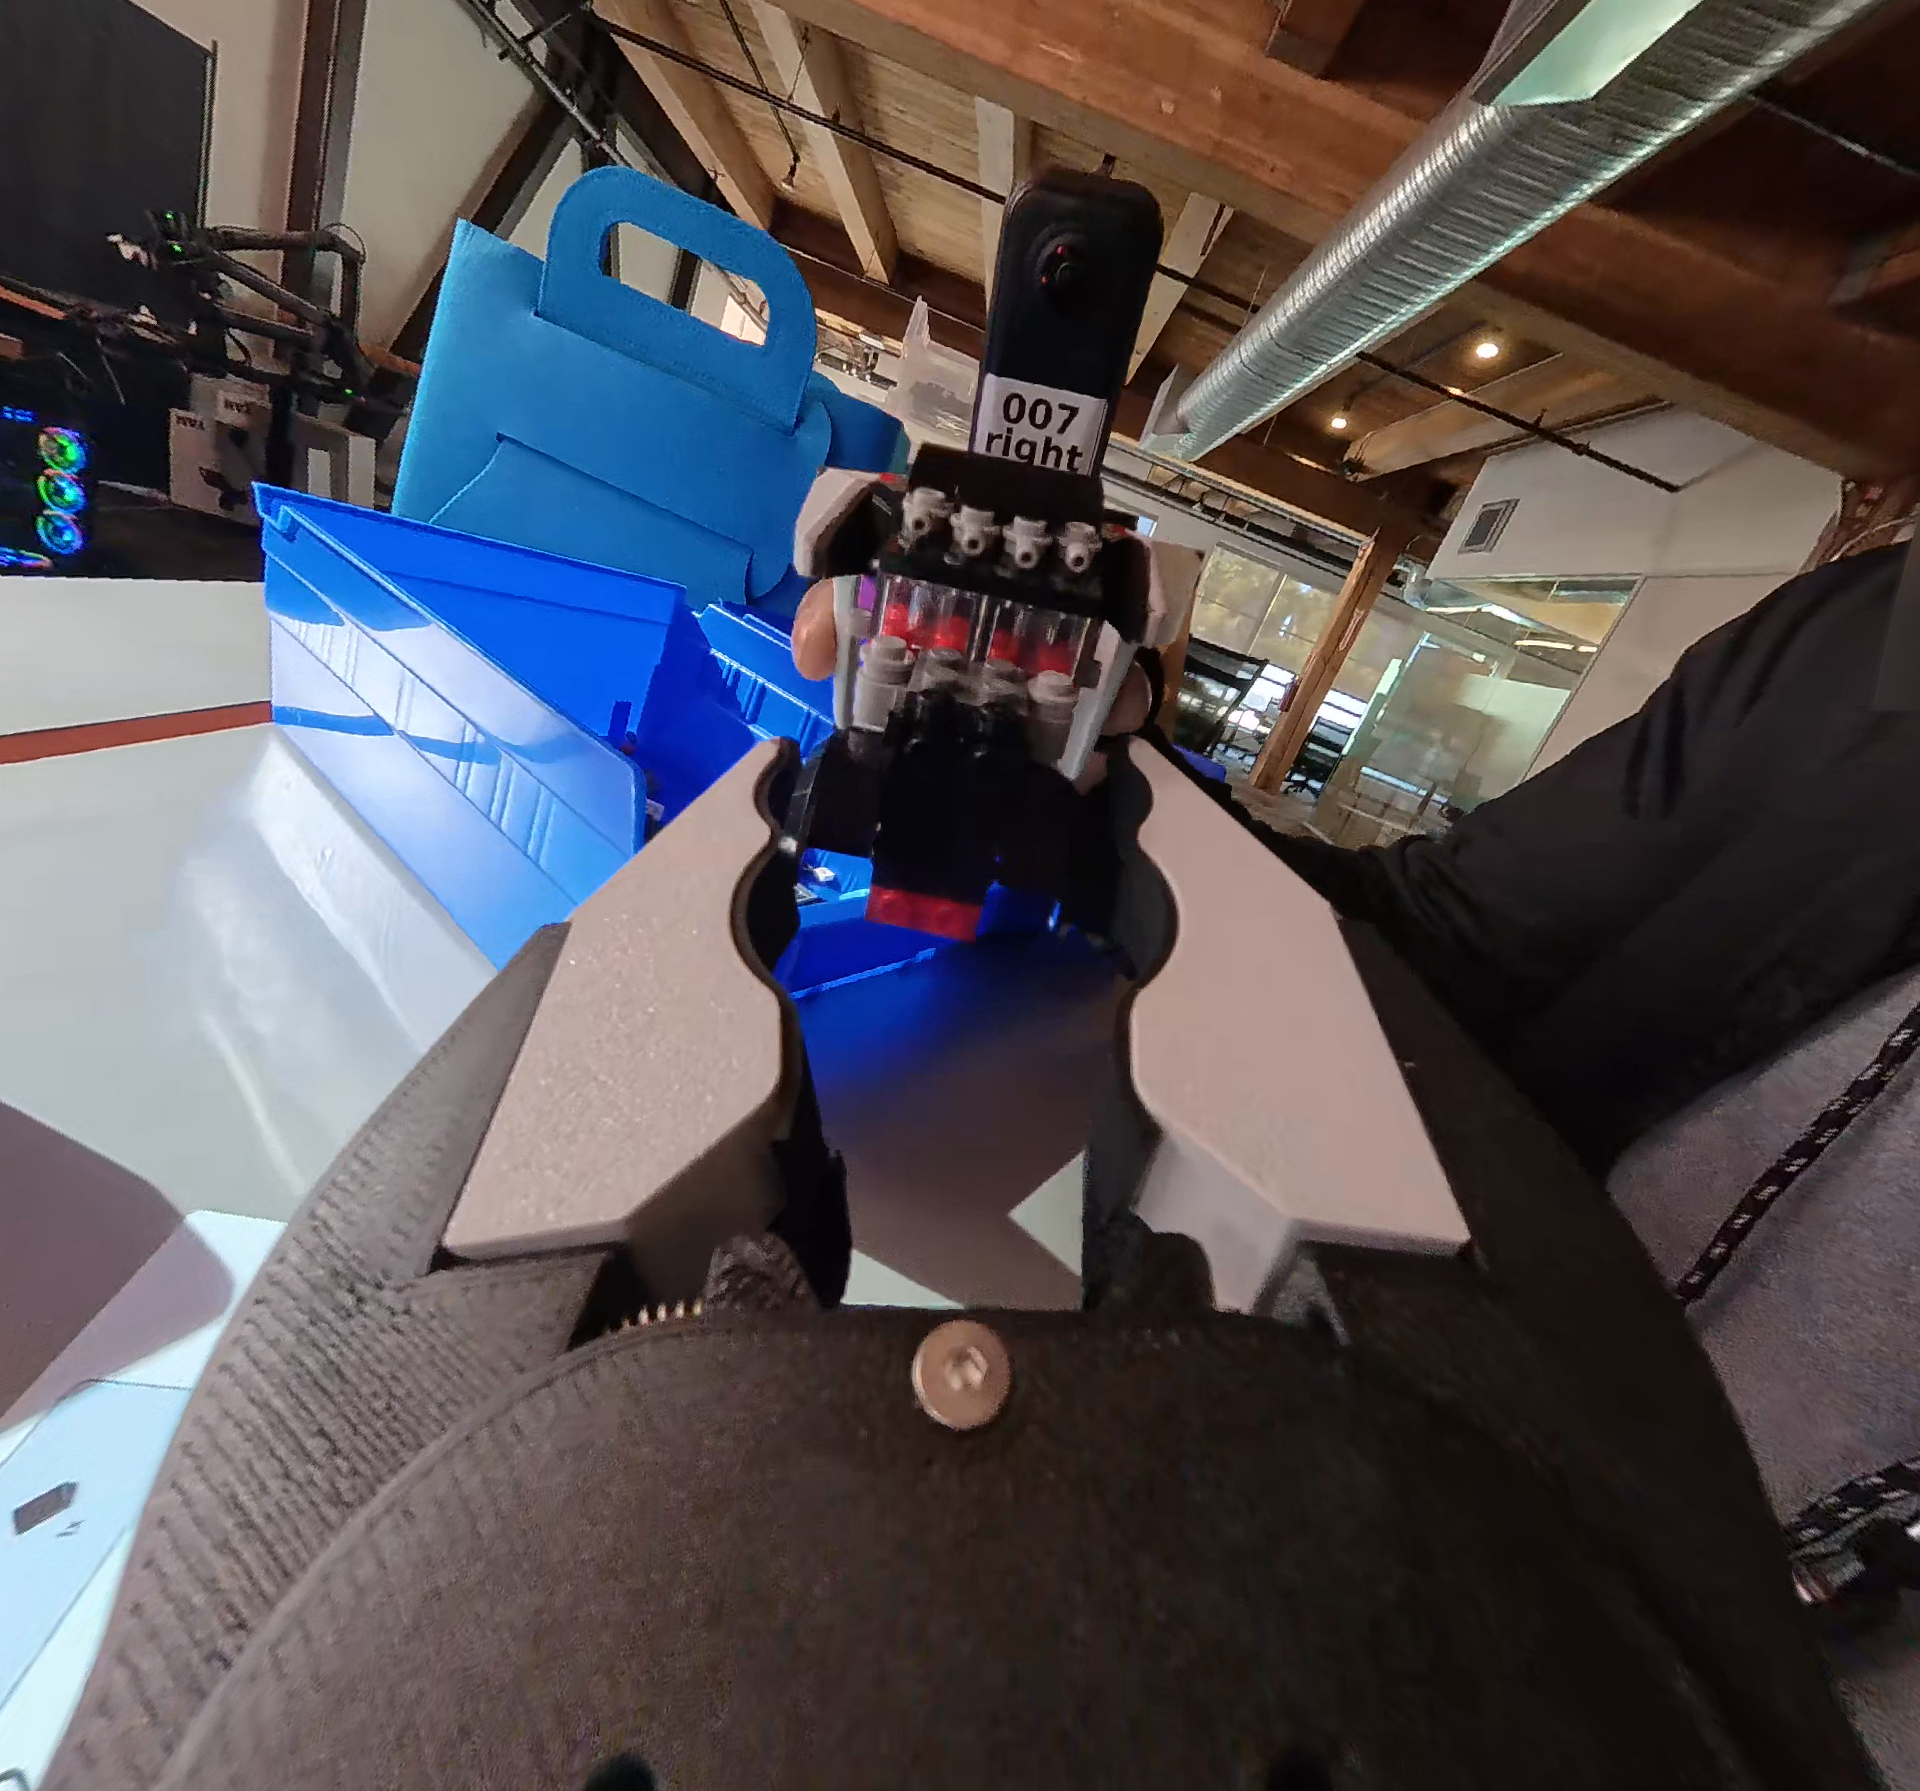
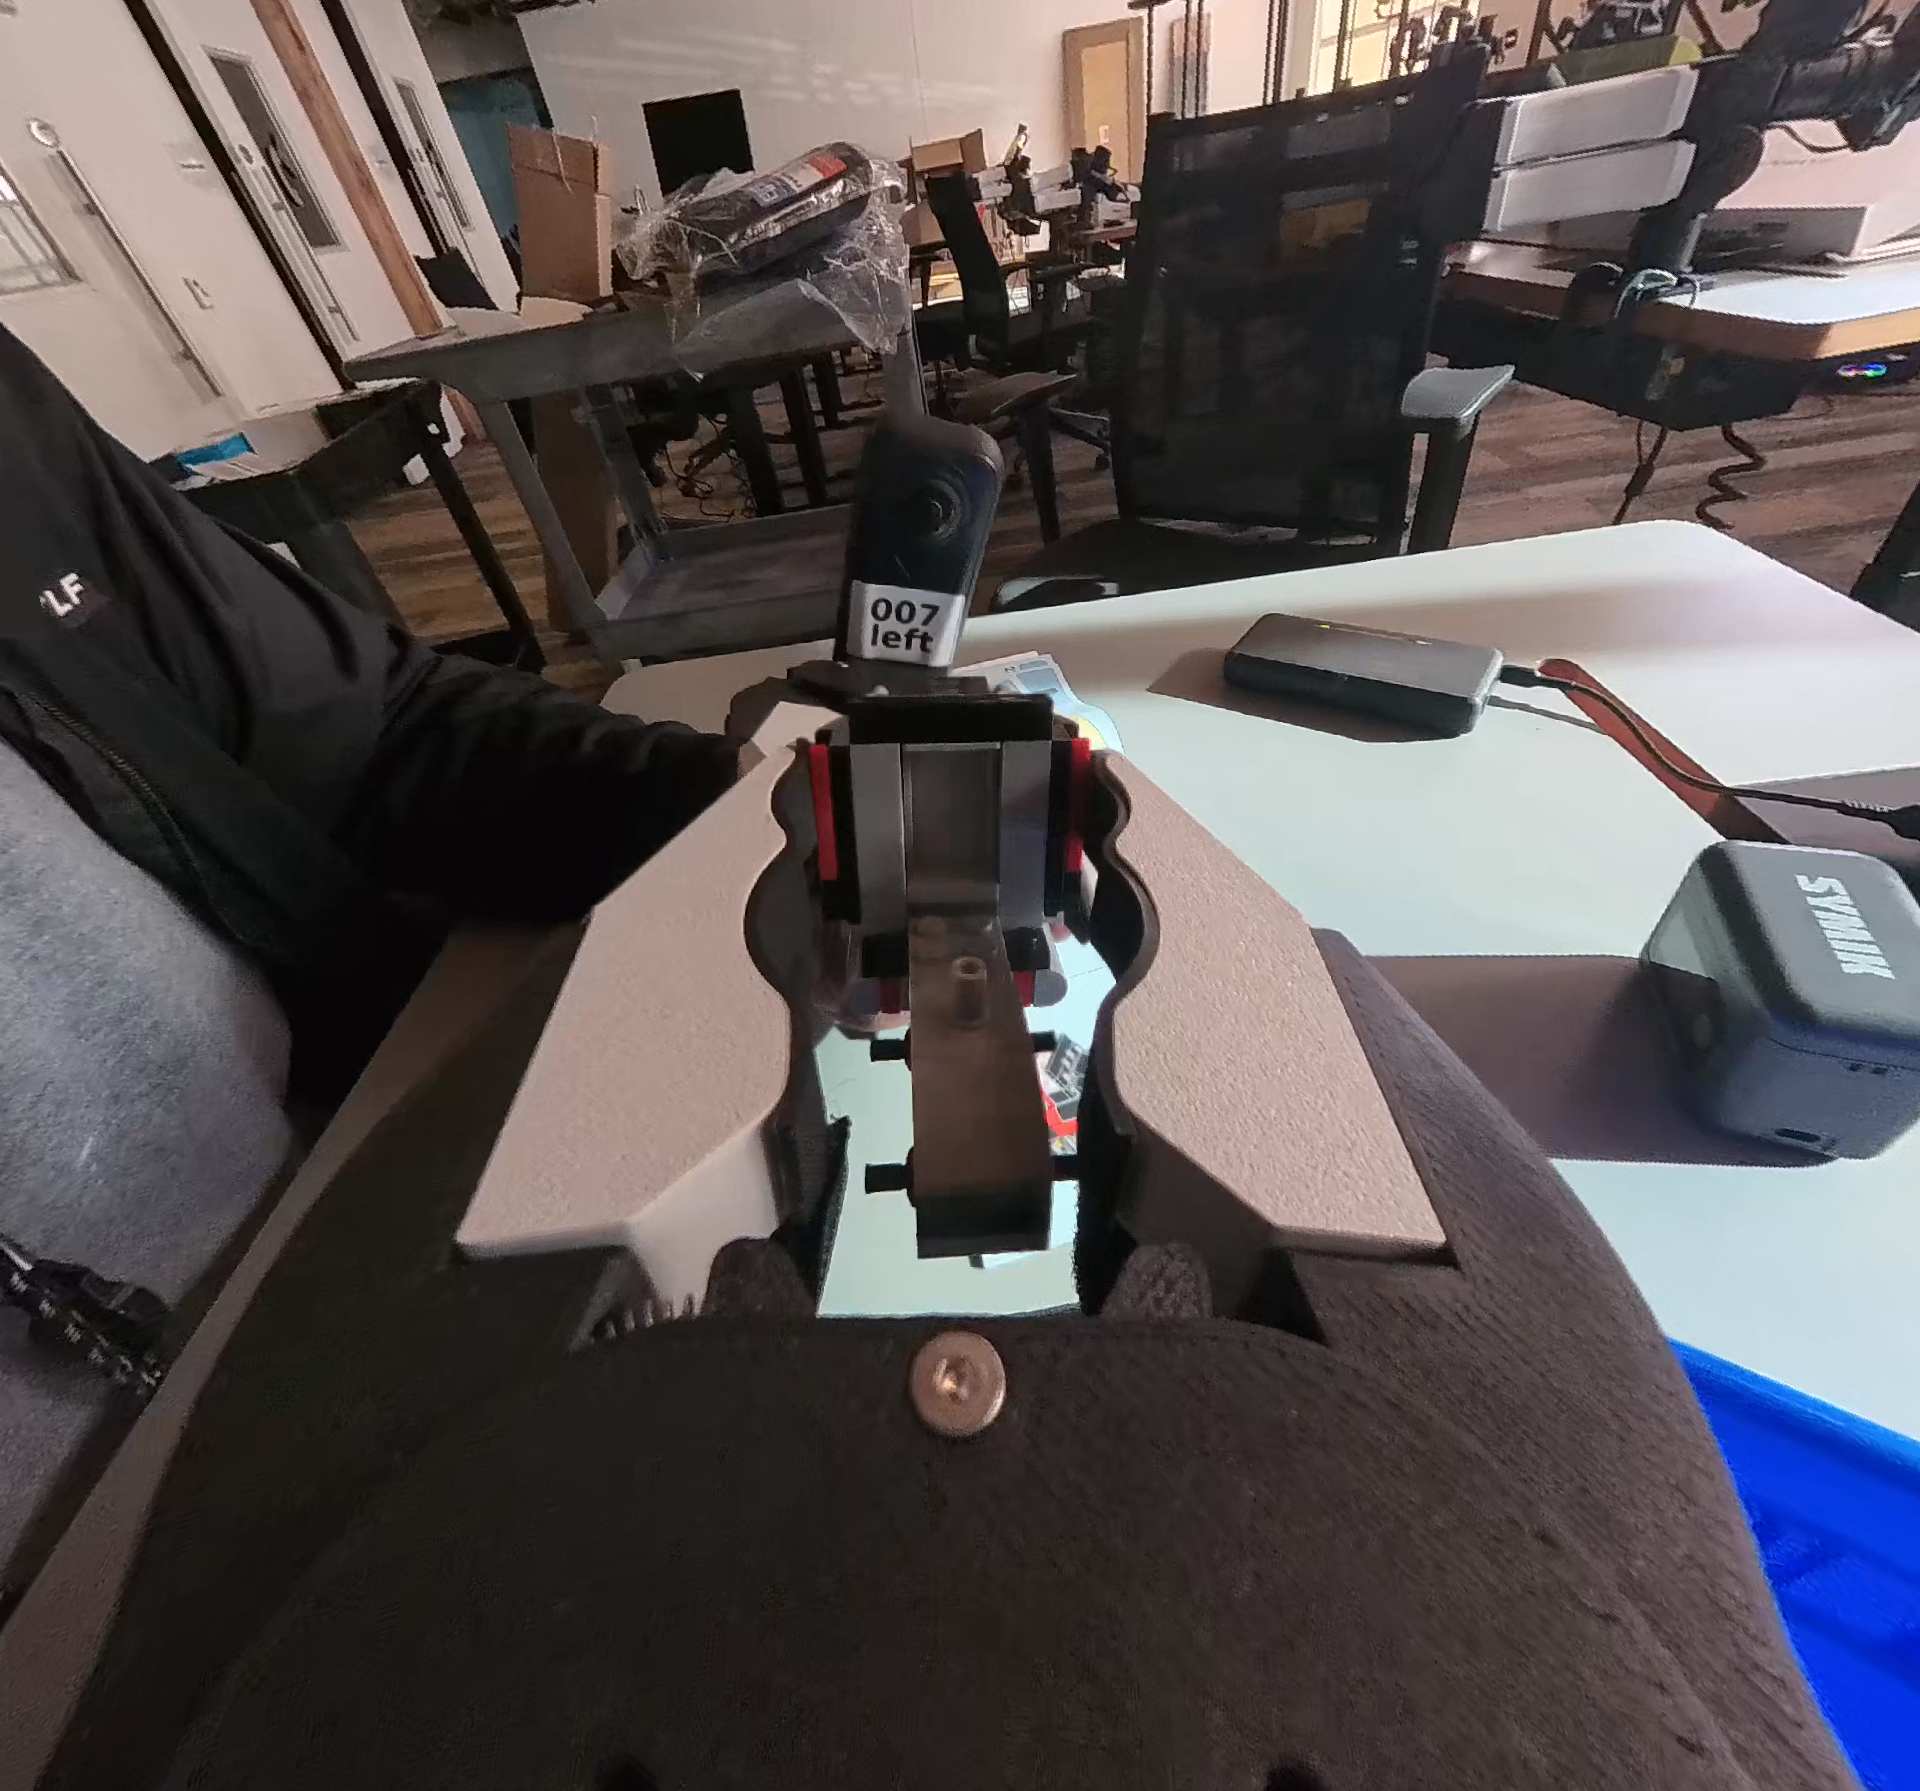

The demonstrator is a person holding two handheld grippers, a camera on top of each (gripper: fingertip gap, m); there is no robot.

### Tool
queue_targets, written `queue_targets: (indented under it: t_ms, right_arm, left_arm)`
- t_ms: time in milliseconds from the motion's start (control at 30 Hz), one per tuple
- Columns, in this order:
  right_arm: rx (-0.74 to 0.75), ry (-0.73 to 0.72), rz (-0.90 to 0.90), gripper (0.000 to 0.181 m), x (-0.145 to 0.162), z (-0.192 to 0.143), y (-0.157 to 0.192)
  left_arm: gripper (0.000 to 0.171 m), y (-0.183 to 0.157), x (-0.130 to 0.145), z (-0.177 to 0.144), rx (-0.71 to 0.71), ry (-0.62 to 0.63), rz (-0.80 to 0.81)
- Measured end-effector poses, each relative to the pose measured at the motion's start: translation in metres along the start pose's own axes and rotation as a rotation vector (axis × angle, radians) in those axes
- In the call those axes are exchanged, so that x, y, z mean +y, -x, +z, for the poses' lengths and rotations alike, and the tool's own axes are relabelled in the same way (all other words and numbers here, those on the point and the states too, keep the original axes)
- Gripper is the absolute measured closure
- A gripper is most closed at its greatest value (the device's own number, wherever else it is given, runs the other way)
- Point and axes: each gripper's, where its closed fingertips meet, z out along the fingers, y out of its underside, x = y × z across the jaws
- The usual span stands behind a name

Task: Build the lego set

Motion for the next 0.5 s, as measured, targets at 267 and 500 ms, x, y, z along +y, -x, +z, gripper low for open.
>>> queue_targets:
  t_ms: [267, 500]
  right_arm:
    - [-0.021, -0.014, 0.012, 0.128, 0.0050, 0.0058, 0.0015]
    - [-0.021, -0.010, -0.020, 0.128, 0.0054, 0.0053, 0.0040]
  left_arm:
    - [0.124, -0.0012, -0.0023, 0.0000, -0.002, -0.025, -0.007]
    - [0.124, -0.0014, -0.0018, -0.0013, -0.029, 0.001, 0.071]
